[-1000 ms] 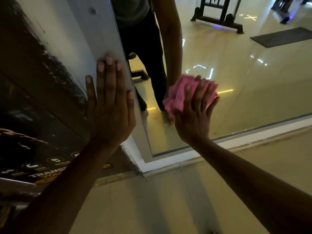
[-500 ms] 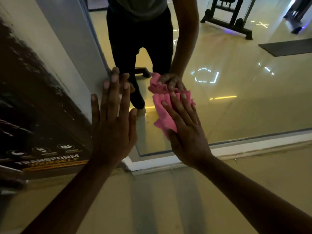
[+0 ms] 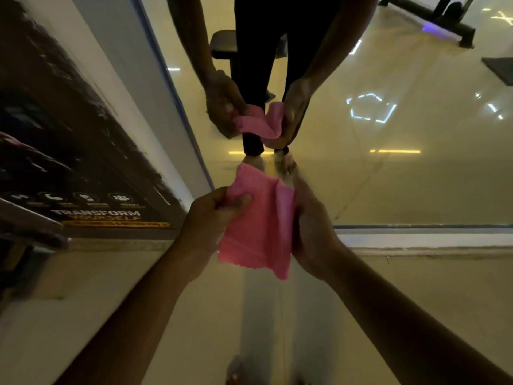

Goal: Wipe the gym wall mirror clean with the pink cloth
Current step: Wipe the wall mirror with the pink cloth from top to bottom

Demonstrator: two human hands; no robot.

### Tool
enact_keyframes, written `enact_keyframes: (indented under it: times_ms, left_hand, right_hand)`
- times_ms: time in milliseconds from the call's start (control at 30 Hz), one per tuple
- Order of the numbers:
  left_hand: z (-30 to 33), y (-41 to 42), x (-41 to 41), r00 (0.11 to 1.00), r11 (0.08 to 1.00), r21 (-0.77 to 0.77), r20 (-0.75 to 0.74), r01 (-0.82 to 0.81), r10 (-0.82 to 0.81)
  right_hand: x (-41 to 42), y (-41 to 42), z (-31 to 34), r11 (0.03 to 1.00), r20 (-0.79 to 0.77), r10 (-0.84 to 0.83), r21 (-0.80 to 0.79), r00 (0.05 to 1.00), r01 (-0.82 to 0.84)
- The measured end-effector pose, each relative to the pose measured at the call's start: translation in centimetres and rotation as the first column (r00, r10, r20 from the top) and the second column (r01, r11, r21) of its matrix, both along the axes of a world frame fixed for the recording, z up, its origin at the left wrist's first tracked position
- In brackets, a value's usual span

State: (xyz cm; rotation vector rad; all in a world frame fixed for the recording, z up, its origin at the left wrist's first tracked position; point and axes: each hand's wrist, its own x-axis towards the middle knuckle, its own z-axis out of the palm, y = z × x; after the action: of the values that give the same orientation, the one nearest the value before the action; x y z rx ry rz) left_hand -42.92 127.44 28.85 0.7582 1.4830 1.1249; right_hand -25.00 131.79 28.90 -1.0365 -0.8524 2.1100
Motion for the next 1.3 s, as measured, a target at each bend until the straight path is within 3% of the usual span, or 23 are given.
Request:
enact_keyframes:
  times_ms: [67, 200, 333, 400, 500, 667, 767, 900, 1100, 1133, 1200, 1267, 1300]
  left_hand:
    - [-0.5, -0.6, -0.5, 0.992, 0.999, 0.046, -0.121, -0.029, 0.035]
    - [-1.7, -1.2, -2.1, 0.933, 0.985, 0.168, -0.349, -0.024, 0.083]
    - [-4.5, -0.9, -2.3, 0.905, 0.959, 0.284, -0.401, -0.025, 0.142]
    - [-6.2, -0.4, -1.7, 0.865, 0.950, 0.313, -0.476, -0.002, 0.159]
    - [-9.0, 0.5, -1.6, 0.722, 0.896, 0.444, -0.630, 0.034, 0.285]
    - [-13.4, 2.0, -1.6, 0.600, 0.797, 0.603, -0.650, 0.035, 0.466]
    - [-15.7, 2.7, -1.4, 0.474, 0.736, 0.672, -0.676, 0.084, 0.564]
    - [-16.2, 3.6, -1.3, 0.448, 0.754, 0.654, -0.691, 0.055, 0.567]
    - [-16.8, 5.0, -1.0, 0.443, 0.672, 0.740, -0.608, 0.017, 0.659]
    - [-16.7, 5.4, -0.6, 0.391, 0.680, 0.733, -0.619, -0.025, 0.681]
    - [-16.7, 6.1, 0.2, 0.183, 0.676, 0.729, -0.654, -0.110, 0.734]
    - [-17.0, 6.6, 1.3, 0.006, 0.605, 0.796, -0.605, -0.014, 0.796]
    - [-17.5, 6.9, 1.6, 0.008, 0.591, 0.802, -0.594, 0.082, 0.805]
  right_hand:
    - [-0.2, -0.1, -0.2, 0.999, -0.018, 0.019, 0.042, 1.000, -0.018]
    - [-1.0, -0.2, -3.2, 0.938, 0.321, -0.178, 0.342, 0.930, 0.061]
    - [-2.6, 0.8, -6.8, 0.824, 0.368, -0.355, 0.557, 0.859, 0.102]
    - [-3.4, 1.7, -8.5, 0.754, 0.353, -0.420, 0.649, 0.836, 0.105]
    - [-3.9, 2.9, -10.6, 0.639, 0.318, -0.534, 0.758, 0.783, 0.128]
    - [-2.5, 4.9, -13.7, 0.523, 0.303, -0.590, 0.850, 0.749, 0.068]
    - [-2.1, 5.8, -15.1, 0.434, 0.228, -0.612, 0.897, 0.757, 0.081]
    - [-2.2, 6.9, -16.1, 0.341, 0.169, -0.650, 0.936, 0.741, 0.086]
    - [-2.5, 8.1, -16.4, 0.046, -0.014, -0.766, 0.996, 0.642, 0.076]
    - [-2.5, 8.6, -16.4, -0.020, -0.037, -0.795, 0.999, 0.606, 0.034]
    - [-2.5, 9.5, -16.7, -0.086, -0.027, -0.868, 0.992, 0.496, -0.096]
    - [-2.5, 9.9, -17.0, -0.105, -0.022, -0.922, 0.975, 0.388, -0.195]
    - [-2.4, 9.9, -17.1, -0.108, -0.026, -0.939, 0.969, 0.343, -0.223]
